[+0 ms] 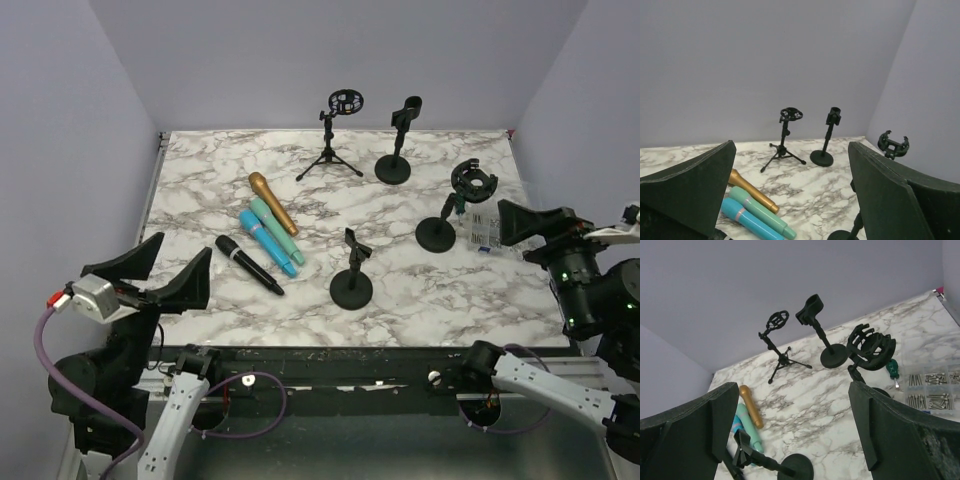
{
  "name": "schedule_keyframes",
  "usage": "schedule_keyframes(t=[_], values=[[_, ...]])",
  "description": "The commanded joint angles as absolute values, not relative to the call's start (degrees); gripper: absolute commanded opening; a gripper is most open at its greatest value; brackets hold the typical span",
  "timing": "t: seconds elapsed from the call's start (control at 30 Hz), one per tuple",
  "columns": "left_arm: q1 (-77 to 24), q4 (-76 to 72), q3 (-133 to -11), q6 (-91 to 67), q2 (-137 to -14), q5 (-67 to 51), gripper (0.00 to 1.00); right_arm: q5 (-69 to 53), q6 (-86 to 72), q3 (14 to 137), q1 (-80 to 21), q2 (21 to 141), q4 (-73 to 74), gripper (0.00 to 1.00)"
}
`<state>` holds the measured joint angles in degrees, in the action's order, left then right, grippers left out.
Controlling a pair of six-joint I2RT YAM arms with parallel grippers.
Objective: Remove the microphone from the stand
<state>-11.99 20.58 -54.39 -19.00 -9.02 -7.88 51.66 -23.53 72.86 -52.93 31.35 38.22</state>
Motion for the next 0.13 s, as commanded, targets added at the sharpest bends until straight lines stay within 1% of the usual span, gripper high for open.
schedule_keyframes(t=[0.0, 0.03, 0.1], values=[[-11.69, 24.98, -56.78, -16.17, -7.58, -0.47, 0.98, 53.39, -18.25, 71.01, -53.10, 26.97, 35.28, 1.00], [-11.73, 24.73, -56.70, -16.25, -7.27, -0.44, 0.98, 54.68, -15.26, 68.94, -53.12, 25.71, 32.09, 1.00], [-11.69, 23.96, -56.43, -16.50, -7.05, -1.11, 0.99, 58.57, -17.36, 69.53, -53.10, 26.73, 35.24, 1.00]])
